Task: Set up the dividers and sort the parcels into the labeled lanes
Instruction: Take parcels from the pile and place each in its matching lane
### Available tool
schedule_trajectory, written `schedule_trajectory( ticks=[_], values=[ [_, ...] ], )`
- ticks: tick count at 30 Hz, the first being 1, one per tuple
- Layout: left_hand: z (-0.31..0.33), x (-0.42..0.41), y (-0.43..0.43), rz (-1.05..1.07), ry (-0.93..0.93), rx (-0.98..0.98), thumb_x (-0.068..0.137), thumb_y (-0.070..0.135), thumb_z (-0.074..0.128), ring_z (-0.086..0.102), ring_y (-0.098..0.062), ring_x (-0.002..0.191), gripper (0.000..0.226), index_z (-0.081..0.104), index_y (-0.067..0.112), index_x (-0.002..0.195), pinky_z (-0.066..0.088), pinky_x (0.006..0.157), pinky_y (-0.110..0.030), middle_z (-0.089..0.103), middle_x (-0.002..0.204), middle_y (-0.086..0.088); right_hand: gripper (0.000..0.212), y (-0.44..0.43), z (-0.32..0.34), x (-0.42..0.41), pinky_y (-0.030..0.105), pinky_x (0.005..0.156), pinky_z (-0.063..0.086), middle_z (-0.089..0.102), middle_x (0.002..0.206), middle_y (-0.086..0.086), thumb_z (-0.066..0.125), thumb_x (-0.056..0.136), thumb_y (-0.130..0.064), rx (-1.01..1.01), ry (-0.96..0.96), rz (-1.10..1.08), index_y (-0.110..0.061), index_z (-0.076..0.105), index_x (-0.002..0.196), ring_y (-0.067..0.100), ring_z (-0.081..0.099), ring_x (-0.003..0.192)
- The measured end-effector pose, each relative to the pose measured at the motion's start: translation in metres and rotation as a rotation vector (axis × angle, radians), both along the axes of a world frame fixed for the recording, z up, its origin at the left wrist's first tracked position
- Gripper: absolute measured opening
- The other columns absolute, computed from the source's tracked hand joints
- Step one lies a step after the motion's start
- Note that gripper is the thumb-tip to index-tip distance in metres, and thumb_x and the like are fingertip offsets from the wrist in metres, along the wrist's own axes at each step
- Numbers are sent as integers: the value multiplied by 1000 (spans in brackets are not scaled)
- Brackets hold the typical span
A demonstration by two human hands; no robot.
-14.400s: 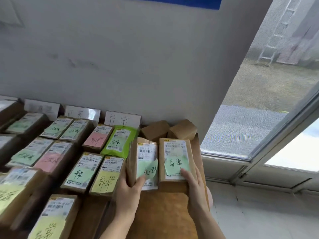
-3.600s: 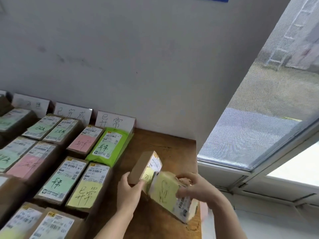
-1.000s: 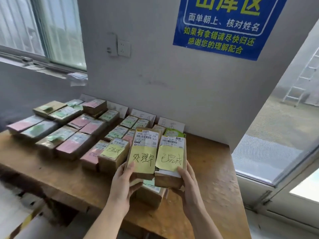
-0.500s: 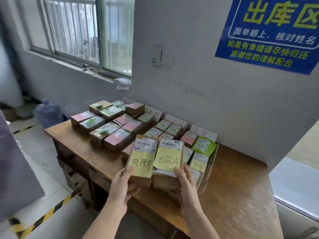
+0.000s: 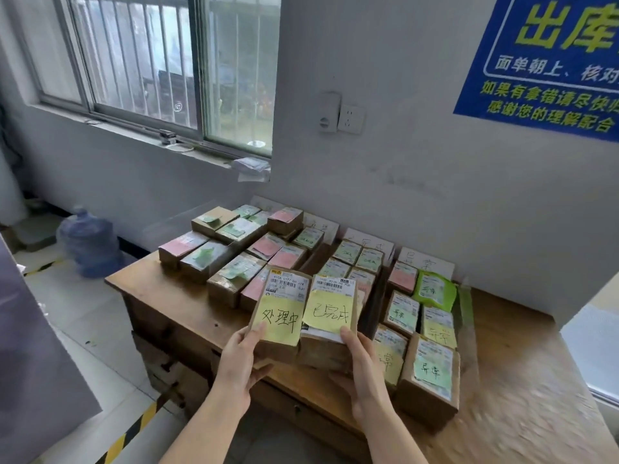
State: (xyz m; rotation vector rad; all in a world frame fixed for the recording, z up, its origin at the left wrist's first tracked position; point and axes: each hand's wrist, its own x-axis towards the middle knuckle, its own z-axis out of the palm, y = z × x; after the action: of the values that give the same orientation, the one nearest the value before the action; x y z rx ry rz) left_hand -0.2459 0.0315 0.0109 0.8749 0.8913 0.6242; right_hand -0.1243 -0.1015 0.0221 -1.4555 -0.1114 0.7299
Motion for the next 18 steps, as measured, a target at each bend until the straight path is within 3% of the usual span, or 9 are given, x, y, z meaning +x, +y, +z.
schedule_trajectory(
  ticks=[3, 5, 9, 12, 15, 18],
  values=[
    [-4, -7, 29, -24, 17, -4, 95, 31, 61, 64, -25, 83, 32, 58, 13, 122, 54, 69, -39, 71, 105, -11, 97, 28, -6, -11, 52, 102, 48, 65, 114, 6, 75, 47, -69, -40, 13, -49, -21, 52, 127, 26, 60, 108],
    [-6, -8, 46, -37, 30, -6, 95, 31, 61, 65, -26, 85, 32, 58, 13, 122, 54, 69, -40, 71, 105, -10, 106, 46, -6, -15, 54, 104, 46, 64, 117, 6, 74, 36, -73, -47, 27, -70, -23, 50, 127, 28, 59, 112],
    [-8, 1, 78, -53, 42, -11, 95, 32, 61, 66, -28, 94, 33, 58, 13, 122, 54, 69, -39, 71, 107, -9, 100, 80, -10, -12, 56, 110, 37, 58, 131, 6, 74, 50, -67, -39, 61, -120, -23, 47, 136, 29, 51, 123],
    [-9, 14, 101, -57, 47, -3, 95, 31, 61, 65, -28, 96, 33, 58, 13, 122, 54, 75, -42, 71, 106, -7, 101, 104, -16, 1, 53, 108, 41, 60, 127, 8, 79, 48, -63, -5, 105, -193, -19, 49, 134, 28, 53, 120],
    [-12, 29, 122, -53, 50, 4, 95, 31, 62, 64, -28, 97, 31, 58, 15, 121, 53, 70, -39, 71, 107, -8, 76, 126, -26, 19, 50, 103, 47, 61, 119, 9, 82, 70, -47, -4, 158, -262, -14, 49, 130, 27, 56, 113],
    [-15, 44, 143, -57, 49, -5, 93, 31, 63, 65, -30, 102, 30, 59, 15, 119, 54, 71, -39, 71, 110, -10, 68, 145, -35, 38, 49, 102, 47, 61, 117, 9, 81, 74, -42, -19, 202, -313, -13, 50, 127, 26, 55, 110]
  ],
)
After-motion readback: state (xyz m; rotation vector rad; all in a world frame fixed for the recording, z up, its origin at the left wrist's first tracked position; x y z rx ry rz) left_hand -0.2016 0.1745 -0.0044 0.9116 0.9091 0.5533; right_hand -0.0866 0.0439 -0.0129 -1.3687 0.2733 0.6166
